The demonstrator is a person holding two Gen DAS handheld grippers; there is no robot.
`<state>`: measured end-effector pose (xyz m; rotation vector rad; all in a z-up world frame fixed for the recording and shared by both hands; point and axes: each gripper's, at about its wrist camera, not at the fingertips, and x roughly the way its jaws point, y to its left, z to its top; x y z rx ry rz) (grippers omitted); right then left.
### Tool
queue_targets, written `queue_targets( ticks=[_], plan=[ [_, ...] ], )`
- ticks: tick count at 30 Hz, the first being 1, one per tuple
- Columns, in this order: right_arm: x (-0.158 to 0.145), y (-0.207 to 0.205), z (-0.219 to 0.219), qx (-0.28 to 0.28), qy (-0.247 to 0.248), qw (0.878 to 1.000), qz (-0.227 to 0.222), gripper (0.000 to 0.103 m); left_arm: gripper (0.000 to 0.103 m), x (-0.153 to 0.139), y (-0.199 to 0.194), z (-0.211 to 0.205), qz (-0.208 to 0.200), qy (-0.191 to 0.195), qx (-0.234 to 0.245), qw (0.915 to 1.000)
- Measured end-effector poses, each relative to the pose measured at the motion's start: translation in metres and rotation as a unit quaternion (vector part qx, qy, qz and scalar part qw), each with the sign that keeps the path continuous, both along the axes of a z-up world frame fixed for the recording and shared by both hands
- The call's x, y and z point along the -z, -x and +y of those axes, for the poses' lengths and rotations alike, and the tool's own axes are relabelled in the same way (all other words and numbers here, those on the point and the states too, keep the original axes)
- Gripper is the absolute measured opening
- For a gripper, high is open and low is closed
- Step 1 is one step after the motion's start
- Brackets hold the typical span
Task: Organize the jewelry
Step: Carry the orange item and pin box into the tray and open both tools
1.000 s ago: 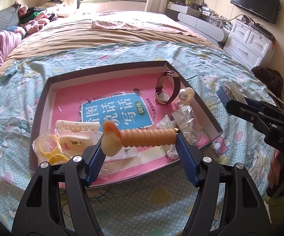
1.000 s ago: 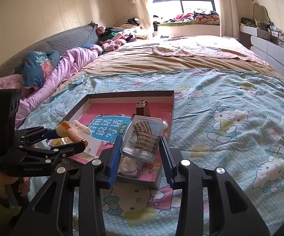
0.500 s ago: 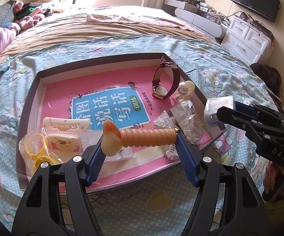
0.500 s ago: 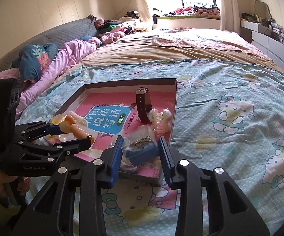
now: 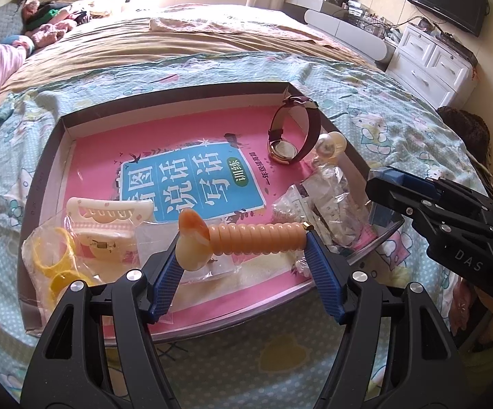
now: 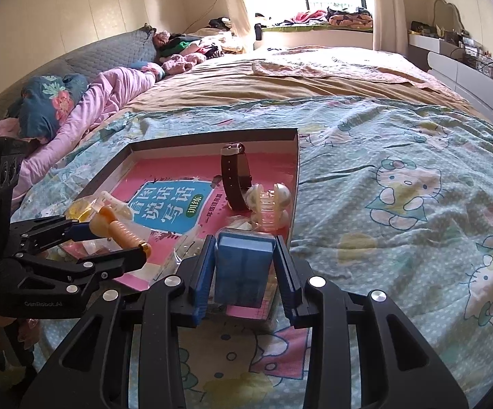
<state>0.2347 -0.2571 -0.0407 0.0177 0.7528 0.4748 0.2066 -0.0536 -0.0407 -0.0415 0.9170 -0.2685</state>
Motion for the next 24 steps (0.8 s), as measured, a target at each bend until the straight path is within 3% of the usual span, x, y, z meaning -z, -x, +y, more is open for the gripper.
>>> queue_targets(
  ticks=[11,24],
  plan=[
    [0.005,0.004,0.001,-0.009,-0.012,1.000,0.021,0.035,0.061,0.002,-0.001,0.000,0.001,0.000,0.001,1.0000],
    [0.002,0.011,0.003,-0.016,-0.008,1.000,0.023,0.051,0.062,0.002,-0.001,-0.001,0.003,-0.001,0.002,1.0000]
  ],
)
